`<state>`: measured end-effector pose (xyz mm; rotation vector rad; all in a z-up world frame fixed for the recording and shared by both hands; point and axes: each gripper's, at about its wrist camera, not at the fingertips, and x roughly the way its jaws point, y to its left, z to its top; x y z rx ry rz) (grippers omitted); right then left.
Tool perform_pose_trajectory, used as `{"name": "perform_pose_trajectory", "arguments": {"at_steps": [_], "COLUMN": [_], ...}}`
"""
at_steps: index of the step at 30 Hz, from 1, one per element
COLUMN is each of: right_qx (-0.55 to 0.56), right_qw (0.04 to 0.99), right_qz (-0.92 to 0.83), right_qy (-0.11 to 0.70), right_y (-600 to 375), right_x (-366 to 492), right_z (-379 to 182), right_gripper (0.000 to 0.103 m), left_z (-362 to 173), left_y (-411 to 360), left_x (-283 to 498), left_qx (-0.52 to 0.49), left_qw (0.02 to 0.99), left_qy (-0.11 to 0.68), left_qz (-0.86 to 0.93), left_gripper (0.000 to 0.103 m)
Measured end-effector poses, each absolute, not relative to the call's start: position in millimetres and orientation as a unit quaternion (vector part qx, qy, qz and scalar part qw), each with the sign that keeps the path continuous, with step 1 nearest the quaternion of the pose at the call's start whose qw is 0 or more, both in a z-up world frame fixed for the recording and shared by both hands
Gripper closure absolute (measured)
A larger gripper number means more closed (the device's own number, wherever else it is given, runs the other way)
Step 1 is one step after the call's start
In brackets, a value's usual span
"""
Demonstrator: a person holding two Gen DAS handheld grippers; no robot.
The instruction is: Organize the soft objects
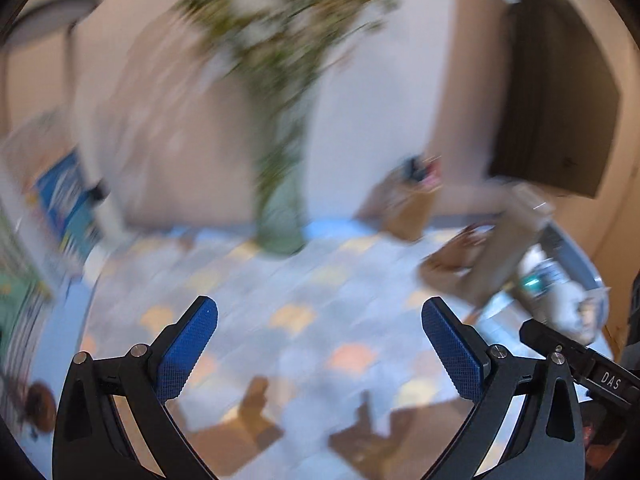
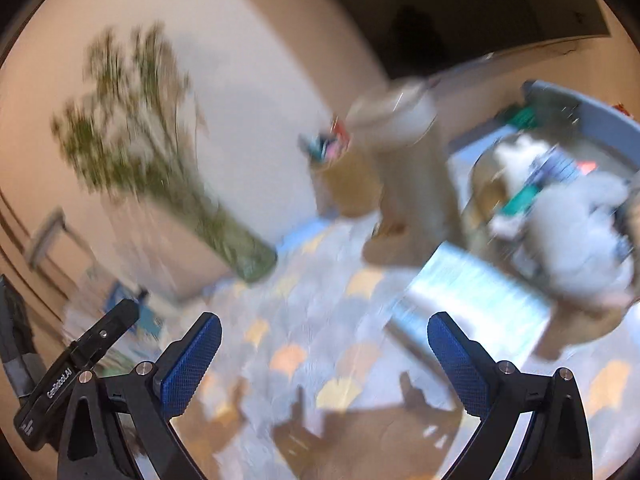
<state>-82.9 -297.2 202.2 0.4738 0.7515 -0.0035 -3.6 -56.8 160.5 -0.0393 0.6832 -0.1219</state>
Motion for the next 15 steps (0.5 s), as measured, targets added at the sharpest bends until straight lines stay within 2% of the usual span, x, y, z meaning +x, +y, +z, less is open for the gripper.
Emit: {"name": "perform_pose_trajectory", "arguments": {"at_steps": [6,13,15], "right_qx": [0.148,0.112,0.092], "right_qw": [0.889,0.862,0.867], "right_qz": [-0.032,-0.081,-0.101], "right_qy": [0.431,0.487,0.48], "right_y": [-245.0,-217.1,-212.2], "right_x": [-70.6,-69.3,-71.5], "right_z": [142.2,82.0,75.2], "right_gripper": [0.0,0.0,0.001], "left_z": [87.5,30.7,22.3], "left_y": [-7.6,-23.4,-24.8], "left_x": [-3.6,-9.9,-10.4], "left_qx": [-0.048,-0.053,-0.056], "left_qw": [0.919,0.9,0.897], "left_qy": [0.392,0.432,0.437], "left_qz": [-0.004,0.005,0.016], "left_gripper": [0.001,0.001,0.001]}}
